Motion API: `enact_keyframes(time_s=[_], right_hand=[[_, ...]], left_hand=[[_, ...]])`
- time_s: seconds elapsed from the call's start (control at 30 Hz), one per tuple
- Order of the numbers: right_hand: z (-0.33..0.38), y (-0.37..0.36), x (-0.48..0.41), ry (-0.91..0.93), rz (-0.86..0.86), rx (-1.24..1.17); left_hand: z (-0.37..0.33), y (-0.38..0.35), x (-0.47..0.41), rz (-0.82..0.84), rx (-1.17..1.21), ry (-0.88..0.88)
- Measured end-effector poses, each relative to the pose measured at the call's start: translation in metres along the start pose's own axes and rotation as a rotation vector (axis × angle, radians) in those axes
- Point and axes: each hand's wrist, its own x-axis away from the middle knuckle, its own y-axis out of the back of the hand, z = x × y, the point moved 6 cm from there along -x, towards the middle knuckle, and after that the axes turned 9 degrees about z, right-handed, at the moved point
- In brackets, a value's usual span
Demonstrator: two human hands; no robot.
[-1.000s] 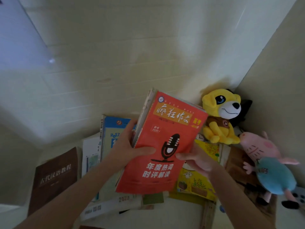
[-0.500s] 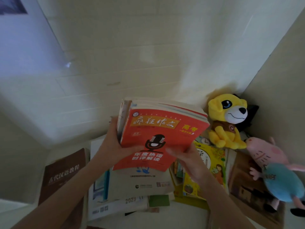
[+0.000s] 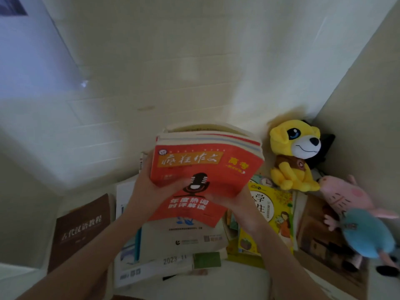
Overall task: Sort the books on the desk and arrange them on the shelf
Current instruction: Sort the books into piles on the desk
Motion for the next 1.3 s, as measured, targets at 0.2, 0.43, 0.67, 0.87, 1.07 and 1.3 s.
enact_keyframes(time_s=[0.2,0.43,0.67,0.87,1.07,1.3], right_hand=[[-0.012,0.011,-0.006,-0.053,-0.113,0.018],[0.001,0.012,-0.007,-0.151,-0.105,0.137],[-0.010,0.003,-0.018,-0.432,0.045,0.262],[-0.063,-0.018,-0.003,-0.580,0.105,0.192],[-0.082,-0.035,-0.016,-0.587,0.098,0.258],[-0.086,-0.044,-0.028,-0.615,0.046,0.662]], left_hand=[[-0.003,0.011,-0.009,-0.035,-0.041,0.002],[-0.008,0.013,-0.018,-0.104,0.032,0.006],[0.033,0.036,-0.035,-0.128,0.134,0.343],[0.083,0.054,-0.019,-0.008,0.007,0.545],[0.104,0.080,-0.011,-0.059,0.004,0.621],[0.118,0.096,-0.004,-0.075,0.002,0.714]])
